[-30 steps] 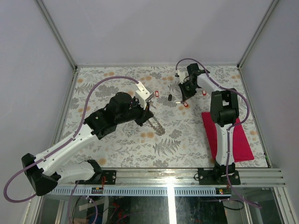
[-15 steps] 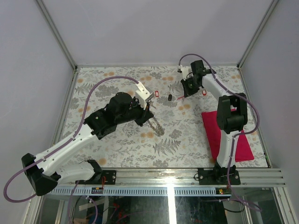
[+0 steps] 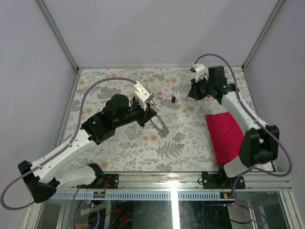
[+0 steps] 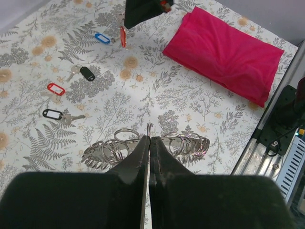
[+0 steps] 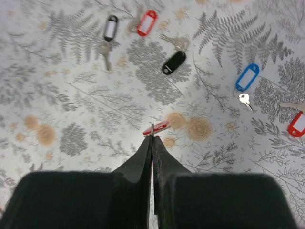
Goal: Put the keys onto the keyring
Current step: Pick up the key from the center of the board.
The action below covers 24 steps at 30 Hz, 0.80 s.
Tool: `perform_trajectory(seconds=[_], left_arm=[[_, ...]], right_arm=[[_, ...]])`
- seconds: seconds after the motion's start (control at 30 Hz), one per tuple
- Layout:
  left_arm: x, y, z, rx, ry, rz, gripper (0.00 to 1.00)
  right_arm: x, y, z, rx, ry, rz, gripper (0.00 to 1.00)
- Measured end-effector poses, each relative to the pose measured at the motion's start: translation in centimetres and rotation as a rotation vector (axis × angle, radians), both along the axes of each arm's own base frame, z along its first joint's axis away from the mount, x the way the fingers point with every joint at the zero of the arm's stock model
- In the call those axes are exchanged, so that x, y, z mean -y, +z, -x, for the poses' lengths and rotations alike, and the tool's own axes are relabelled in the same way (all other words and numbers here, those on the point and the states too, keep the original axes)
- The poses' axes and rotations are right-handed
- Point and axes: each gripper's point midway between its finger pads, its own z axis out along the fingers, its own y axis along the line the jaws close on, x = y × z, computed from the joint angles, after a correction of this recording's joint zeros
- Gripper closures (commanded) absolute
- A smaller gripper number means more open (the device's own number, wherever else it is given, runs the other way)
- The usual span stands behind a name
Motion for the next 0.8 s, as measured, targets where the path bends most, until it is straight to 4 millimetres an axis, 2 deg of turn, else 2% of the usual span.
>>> perform_trajectory(seconds=[0.2,0.3,0.43,0.6,0.8], left_arm=[[0.1,0.7,-0.5,0.074,-0.020,-0.013,1.00],[0.3,1.1,-0.6,0.114,-0.037,-0.016,1.00],[0.6,1.3,-0.4,0.151,-0.079,-0.024,1.00],[1.1,1.7,-0.5,0.160,-0.107,-0.033,1.00],[1.7,2.9,-0.9,0.171,-0.111,-0.019,1.00]], right_arm=[[-1.7,6.4,5.2,0.219,0.073,-0.141,1.00],[-3.6,9.9,8.0,0.346,0.160,-0.199,1.00],[-6.1,13.3,11.2,0.462,0.281,-0.259,1.00],[-8.5,14.9,14.1,0.517,0.417,-0.300,1.00],[-9.3,15.4,15.8,0.530,0.481,-0.326,1.00]])
